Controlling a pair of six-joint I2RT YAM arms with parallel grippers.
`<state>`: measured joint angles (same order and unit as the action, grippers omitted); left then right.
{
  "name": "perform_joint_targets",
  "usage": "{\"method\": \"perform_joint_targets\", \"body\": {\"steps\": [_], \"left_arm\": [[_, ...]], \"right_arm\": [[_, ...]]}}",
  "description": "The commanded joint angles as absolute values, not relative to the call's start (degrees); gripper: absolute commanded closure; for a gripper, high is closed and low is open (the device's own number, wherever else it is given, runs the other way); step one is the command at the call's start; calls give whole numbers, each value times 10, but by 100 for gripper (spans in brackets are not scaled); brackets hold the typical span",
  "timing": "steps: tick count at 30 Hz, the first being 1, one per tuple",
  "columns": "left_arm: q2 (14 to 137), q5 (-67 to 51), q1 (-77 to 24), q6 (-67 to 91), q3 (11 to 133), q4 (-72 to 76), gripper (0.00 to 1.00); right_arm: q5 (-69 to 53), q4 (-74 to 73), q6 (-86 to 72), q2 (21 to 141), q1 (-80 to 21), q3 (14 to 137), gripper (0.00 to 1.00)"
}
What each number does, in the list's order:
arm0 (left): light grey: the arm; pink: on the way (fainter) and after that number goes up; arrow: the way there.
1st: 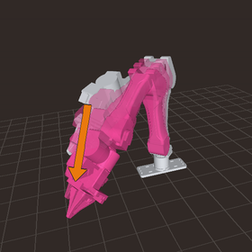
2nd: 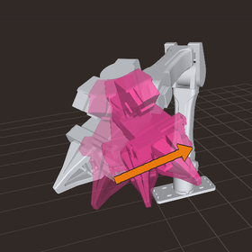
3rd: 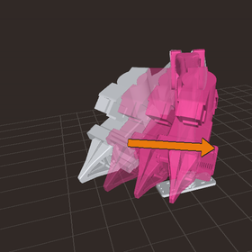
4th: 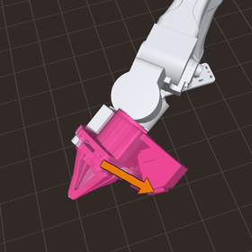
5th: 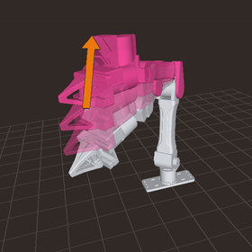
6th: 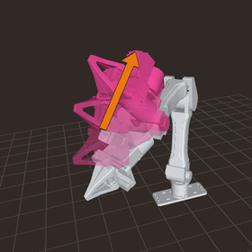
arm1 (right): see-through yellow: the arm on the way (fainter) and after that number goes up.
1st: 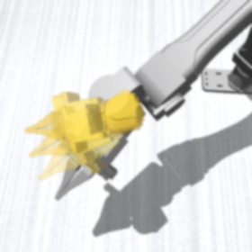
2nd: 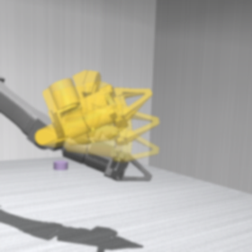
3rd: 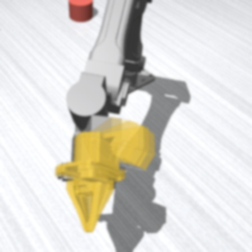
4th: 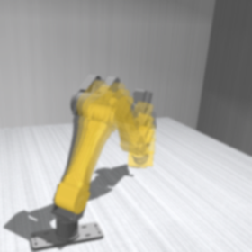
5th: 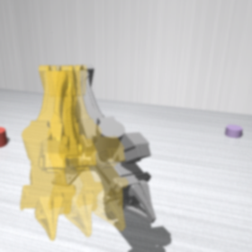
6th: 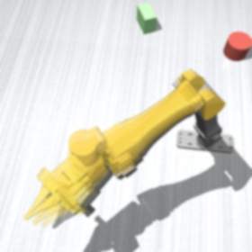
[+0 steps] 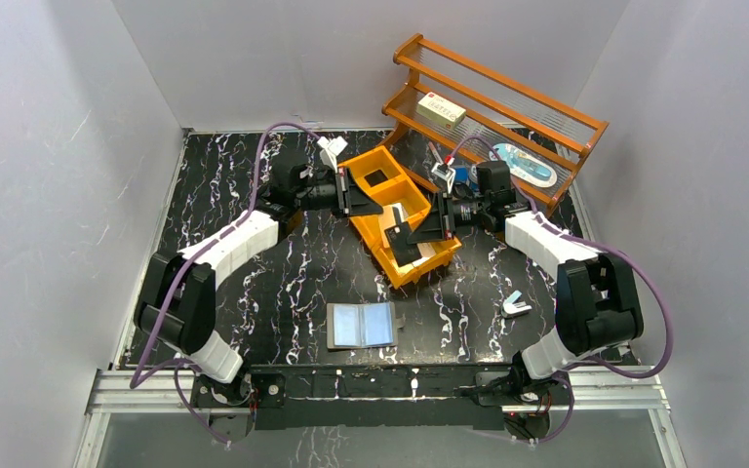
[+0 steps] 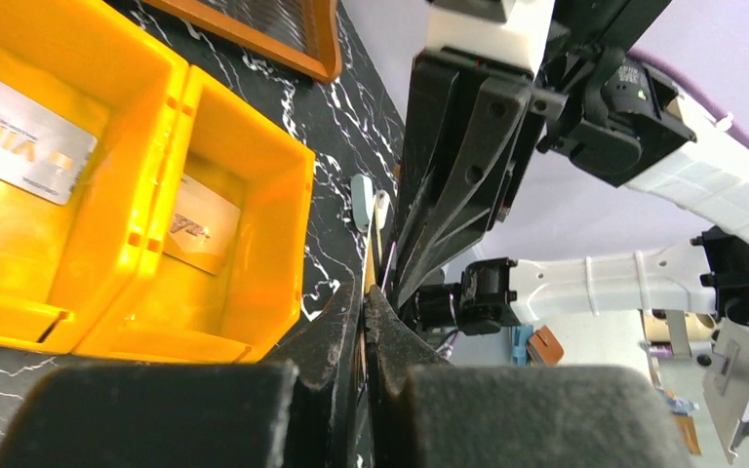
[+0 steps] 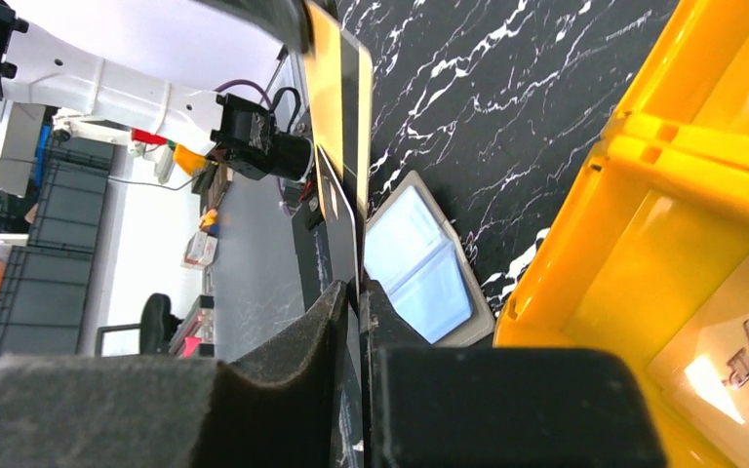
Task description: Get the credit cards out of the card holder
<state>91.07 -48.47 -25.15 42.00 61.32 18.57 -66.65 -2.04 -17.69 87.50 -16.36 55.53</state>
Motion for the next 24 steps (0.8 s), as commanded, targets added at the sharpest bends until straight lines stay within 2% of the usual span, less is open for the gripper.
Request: {"method": "perform_joint_targets", "body": {"steps": [1,11,15,24], "left_arm": [[874,-470,-238,418,604,210,100],[873,-403,-236,379,598,120,100],[897,-421,-236,412,583,156,100],[965,-407,-267,462,579,215,100]], "right_arm": [[-689,-38,-168,878,-158,549,83],[-633,-86,-149,851,-146,555,88],[-556,-130,-132,819,-137,574,90],[-446,-117,-165,763,-126,599,92]]}}
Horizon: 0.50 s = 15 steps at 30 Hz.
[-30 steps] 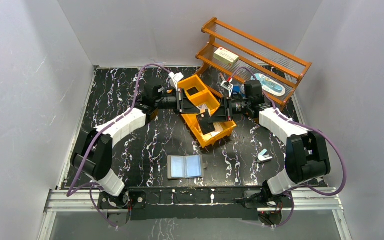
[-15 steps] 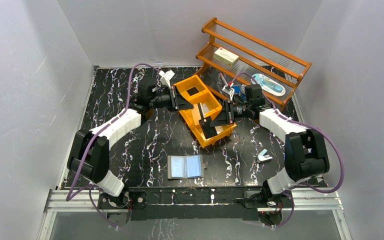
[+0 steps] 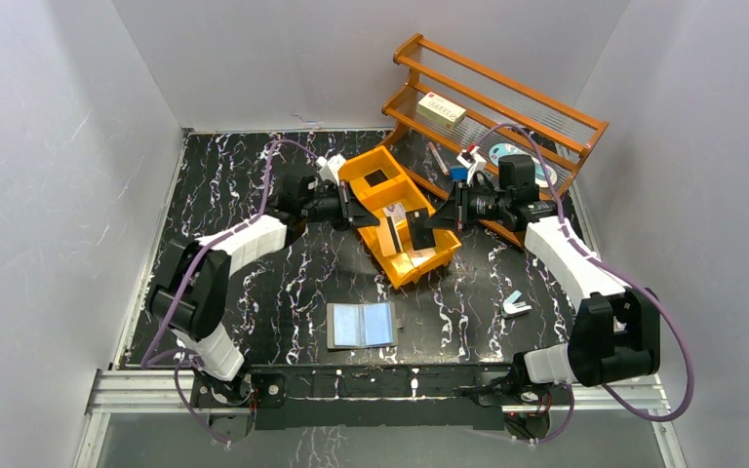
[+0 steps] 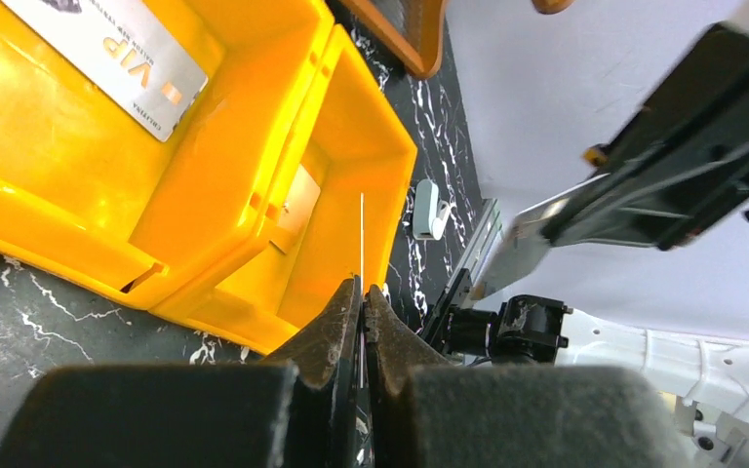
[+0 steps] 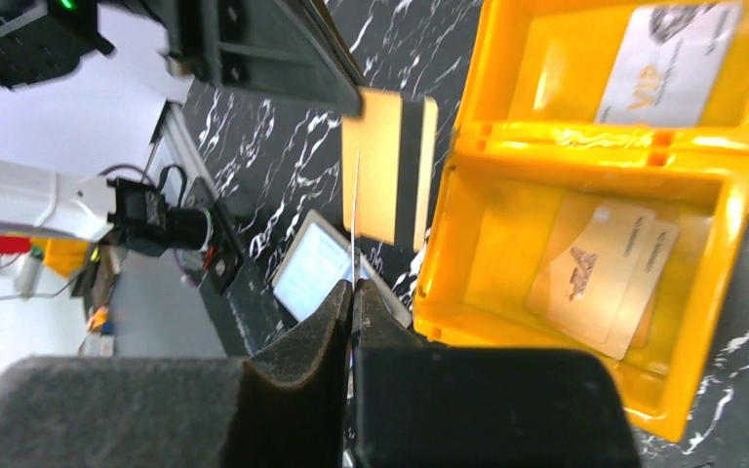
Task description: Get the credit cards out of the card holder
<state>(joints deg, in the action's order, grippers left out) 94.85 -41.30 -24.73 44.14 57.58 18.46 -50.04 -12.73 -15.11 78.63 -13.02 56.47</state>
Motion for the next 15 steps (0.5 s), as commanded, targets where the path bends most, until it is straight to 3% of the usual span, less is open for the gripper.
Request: {"method": "perform_joint_targets", "body": {"steps": [1,15], "left_arm": [[973,-403,-272,465,578,222,100],[1047,-328,-316,517,567,308,100]], "right_arm": [[-440,-116,-170,760,-125,604,92],[-407,-133,-174,738,-125,620,92]]}}
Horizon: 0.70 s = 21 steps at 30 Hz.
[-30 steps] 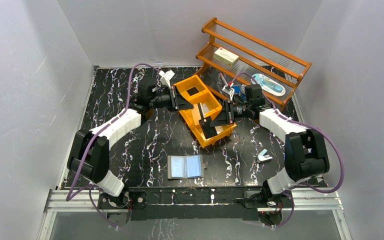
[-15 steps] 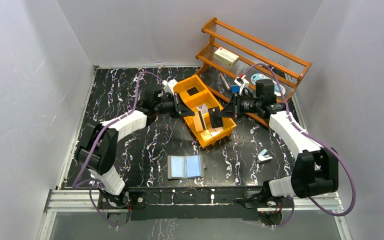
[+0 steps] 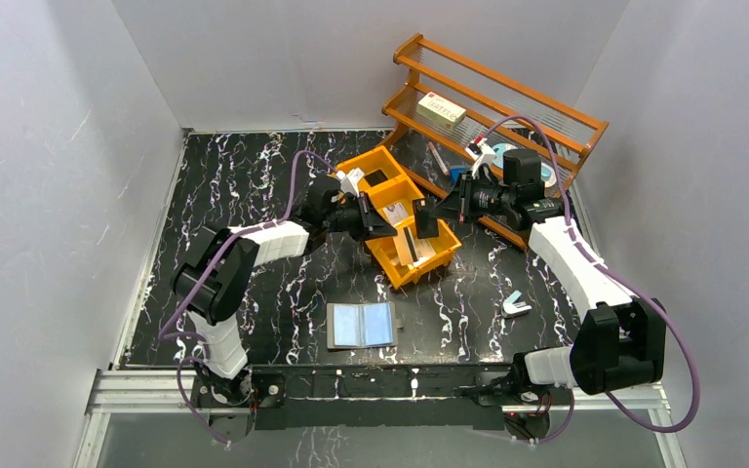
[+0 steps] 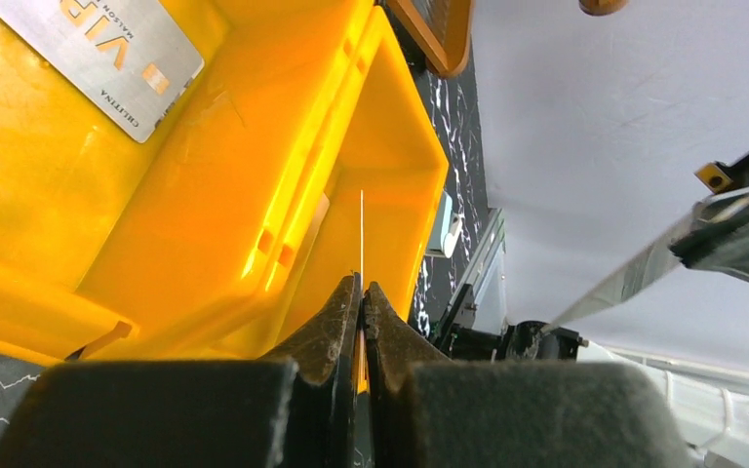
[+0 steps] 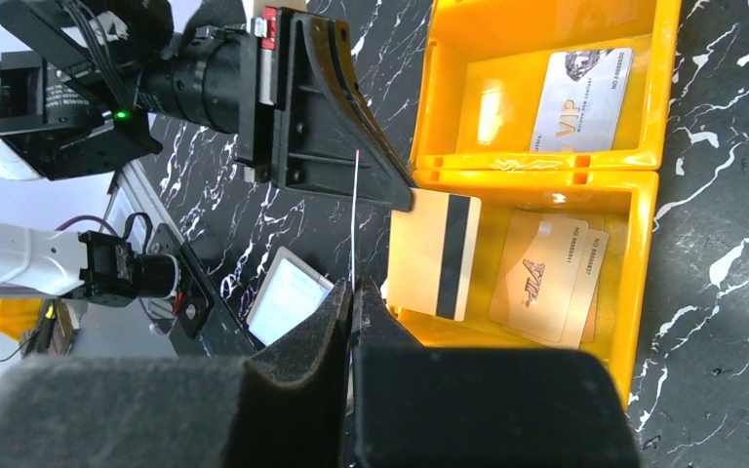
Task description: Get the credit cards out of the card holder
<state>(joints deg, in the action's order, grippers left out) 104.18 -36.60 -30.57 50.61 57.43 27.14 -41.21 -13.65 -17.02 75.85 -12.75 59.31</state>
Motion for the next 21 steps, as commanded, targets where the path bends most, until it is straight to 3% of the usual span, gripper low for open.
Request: {"method": "perform_joint_targets", "body": {"steps": [1,12,14,16,18,21], "left_arm": [[1053,-324,-318,525,566,320,100],[1098,-244,-349,570,560,370,98],[1097,-237,-351,566,559,366,85],[1086,-225,-351,559,555,348,79],[1061,-207,-352,542,552,320,66],[1028,-191,-352,517,554,279,55]], "right_arm": [[-406,-133,-173,737,-125,619,92],[-410,-129,-174,737,-124,613,92],[-411,-130,-174,741,-125,615,92],[-409,-131,-173,744,-125,617,92],[-406,-130,-172,747,-124,617,92],[-402,-129,-172,756,-125,620,92]]}}
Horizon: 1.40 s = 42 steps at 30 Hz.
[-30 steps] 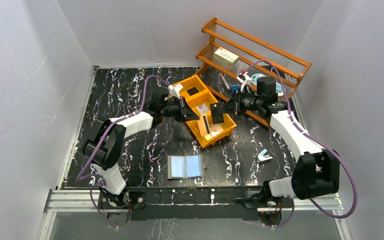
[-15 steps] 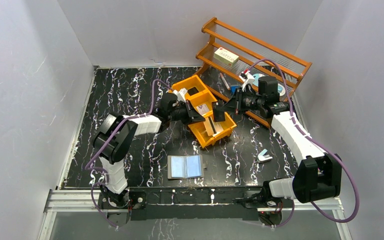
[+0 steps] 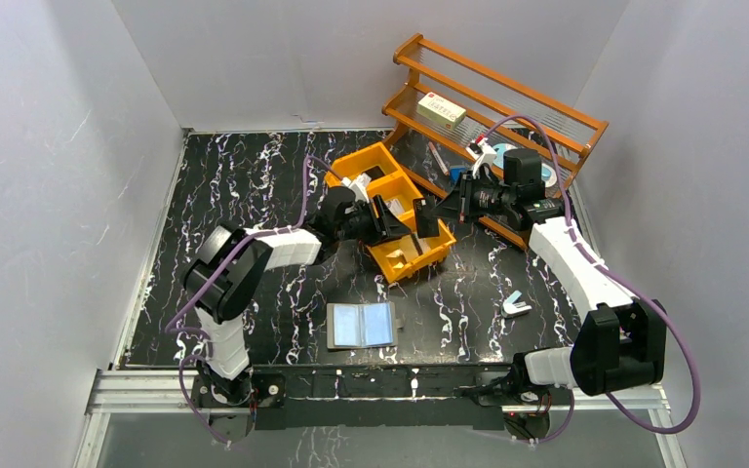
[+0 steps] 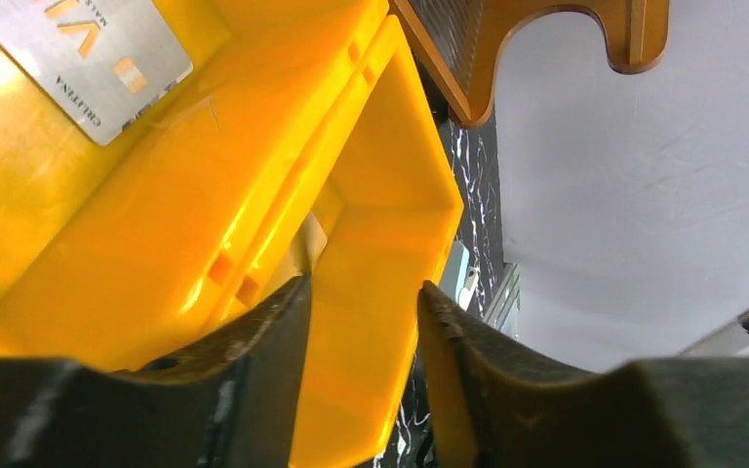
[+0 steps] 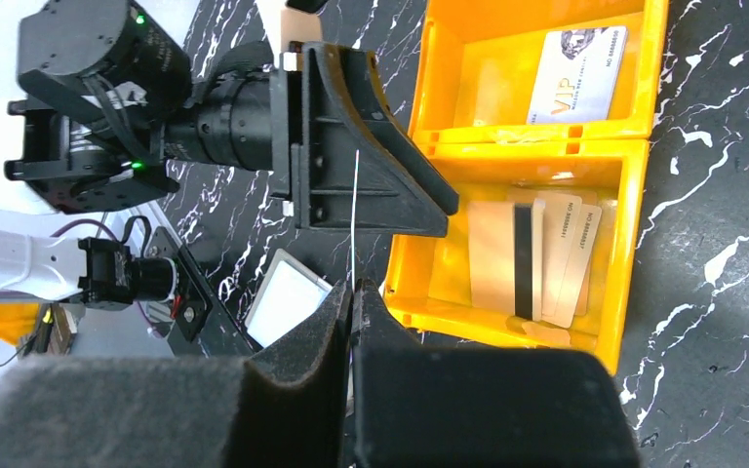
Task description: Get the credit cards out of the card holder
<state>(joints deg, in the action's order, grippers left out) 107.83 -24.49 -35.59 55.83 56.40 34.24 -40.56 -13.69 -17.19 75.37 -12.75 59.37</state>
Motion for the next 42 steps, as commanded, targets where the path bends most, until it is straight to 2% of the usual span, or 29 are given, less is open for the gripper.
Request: {"method": "perform_joint_targets", "body": {"steps": [1,5,9,12,15,18,24,36,42], "left_arm": [[1018,-186,-352,510,557,265,53],[990,-158,-352,489,577,188,47],[941,-137,-352,469,573,158,46],[890,-79,-347,425,583,79,43],[849,-50,-307,403,579,5,42],[812,-83,-238,404,543,5,40],[793,-107,-174,387,543,-50,38],[715,-112,-158,370,514,-113,37],[699,-116,-157,363,510,-126,37]], "right_arm": [[-401,-129,-172,759,-124,623,92],[-388,-131,-172,774,-125,637,92],[-381,-135,-173,794,-124,659,92],[-366,-140,-176,817,-128,686,94],[-335,-149,-165,849,-146,724,94],[-300,-155,-159,887,-174,767,95],[-256,-189,-150,1010,-219,920,95],[-235,-361,-104,1314,-245,1326,95],[-246,-360,-101,1389,-247,1396,95]]}}
